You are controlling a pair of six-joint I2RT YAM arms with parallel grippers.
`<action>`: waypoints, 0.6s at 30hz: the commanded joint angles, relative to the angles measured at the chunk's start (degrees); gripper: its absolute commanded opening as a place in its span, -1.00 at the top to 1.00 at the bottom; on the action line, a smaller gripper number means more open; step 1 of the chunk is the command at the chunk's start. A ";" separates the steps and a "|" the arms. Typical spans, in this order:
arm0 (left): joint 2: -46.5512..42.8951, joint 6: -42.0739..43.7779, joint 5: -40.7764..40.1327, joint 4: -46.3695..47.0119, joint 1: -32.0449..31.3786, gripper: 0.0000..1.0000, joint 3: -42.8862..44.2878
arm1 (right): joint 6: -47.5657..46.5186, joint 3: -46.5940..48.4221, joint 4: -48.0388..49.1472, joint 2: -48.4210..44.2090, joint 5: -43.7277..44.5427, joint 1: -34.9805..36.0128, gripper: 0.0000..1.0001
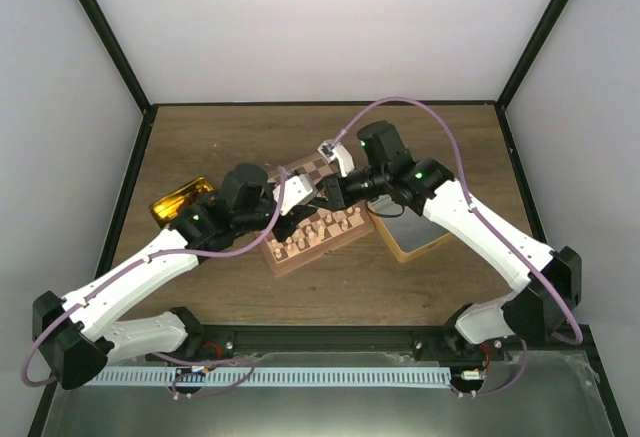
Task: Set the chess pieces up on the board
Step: Place the chess piece on the chessboard.
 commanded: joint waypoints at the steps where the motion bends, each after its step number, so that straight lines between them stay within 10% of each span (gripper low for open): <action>1: 0.07 3.07 -2.38 0.17 -0.19 0.87 2.29 | -0.41 1.92 -5.22 2.19 -3.13 0.34 0.60; 12: -1.15 1.78 -5.17 3.20 -0.22 0.85 0.53 | 6.98 -3.03 -1.28 0.90 -5.08 0.33 0.33; 18: -1.15 1.77 -5.28 3.80 -0.22 0.85 -0.06 | 7.48 -2.31 -1.38 1.81 -6.59 0.34 0.61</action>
